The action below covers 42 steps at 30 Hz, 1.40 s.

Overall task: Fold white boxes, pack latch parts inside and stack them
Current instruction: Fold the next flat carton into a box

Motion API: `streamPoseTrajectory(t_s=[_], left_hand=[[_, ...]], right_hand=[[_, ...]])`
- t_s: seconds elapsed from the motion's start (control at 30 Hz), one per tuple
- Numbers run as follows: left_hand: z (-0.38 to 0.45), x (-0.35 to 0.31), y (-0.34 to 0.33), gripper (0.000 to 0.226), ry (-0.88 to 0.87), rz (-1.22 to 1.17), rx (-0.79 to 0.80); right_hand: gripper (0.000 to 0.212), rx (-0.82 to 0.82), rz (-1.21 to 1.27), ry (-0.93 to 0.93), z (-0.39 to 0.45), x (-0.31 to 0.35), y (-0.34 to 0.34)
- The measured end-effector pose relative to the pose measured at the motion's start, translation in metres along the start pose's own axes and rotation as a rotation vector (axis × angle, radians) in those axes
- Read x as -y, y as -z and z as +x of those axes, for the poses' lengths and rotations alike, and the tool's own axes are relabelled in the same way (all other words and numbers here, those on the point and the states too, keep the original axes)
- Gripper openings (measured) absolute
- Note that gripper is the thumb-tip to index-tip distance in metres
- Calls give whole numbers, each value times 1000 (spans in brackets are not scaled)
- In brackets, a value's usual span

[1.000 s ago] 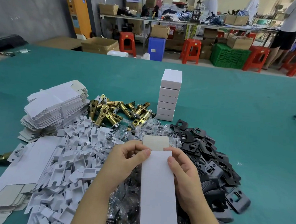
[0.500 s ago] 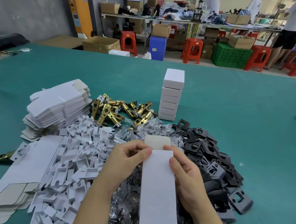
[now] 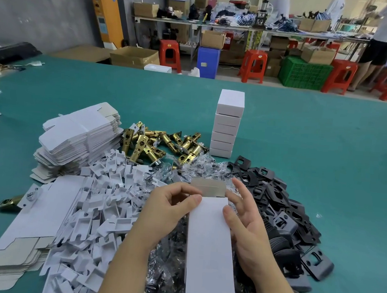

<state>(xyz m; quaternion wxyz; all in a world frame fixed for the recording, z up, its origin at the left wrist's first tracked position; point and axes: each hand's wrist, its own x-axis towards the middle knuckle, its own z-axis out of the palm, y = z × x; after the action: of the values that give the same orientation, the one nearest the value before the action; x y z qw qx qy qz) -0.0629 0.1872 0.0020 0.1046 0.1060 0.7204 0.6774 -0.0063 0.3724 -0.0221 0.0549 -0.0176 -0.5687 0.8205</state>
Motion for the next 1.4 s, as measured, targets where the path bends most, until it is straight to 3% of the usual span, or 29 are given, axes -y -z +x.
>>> streamPoseTrajectory(t_s=[0.23, 0.4, 0.53, 0.6, 0.7, 0.77, 0.97, 1.23, 1.4], left_hand=[[2, 3, -5, 43, -60, 31, -56], [2, 3, -5, 14, -76, 82, -21], [1, 2, -5, 13, -79, 91, 9], [0, 1, -5, 1, -63, 100, 8], [0, 1, -7, 53, -23, 125, -12], [1, 1, -9, 66, 19, 103, -46], [0, 1, -8, 20, 57, 45, 74], [-4, -3, -17, 19, -67, 128, 56], [-3, -3, -18, 14, -44, 165, 68]], right_hand=[[49, -48, -28, -5, 0, -1, 0], [25, -83, -60, -25, -2, 1, 0], [20, -92, -80, -24, -2, 4, -2], [18, -89, -103, -16, -3, 4, -2], [20, -46, -186, 4, -4, 2, -4], [25, -28, -224, 22, -4, -2, -4], [17, -37, -268, 45, -4, -2, -4], [12, -102, -214, -31, 0, 1, -2], [15, -70, -200, -14, -2, 0, -3]])
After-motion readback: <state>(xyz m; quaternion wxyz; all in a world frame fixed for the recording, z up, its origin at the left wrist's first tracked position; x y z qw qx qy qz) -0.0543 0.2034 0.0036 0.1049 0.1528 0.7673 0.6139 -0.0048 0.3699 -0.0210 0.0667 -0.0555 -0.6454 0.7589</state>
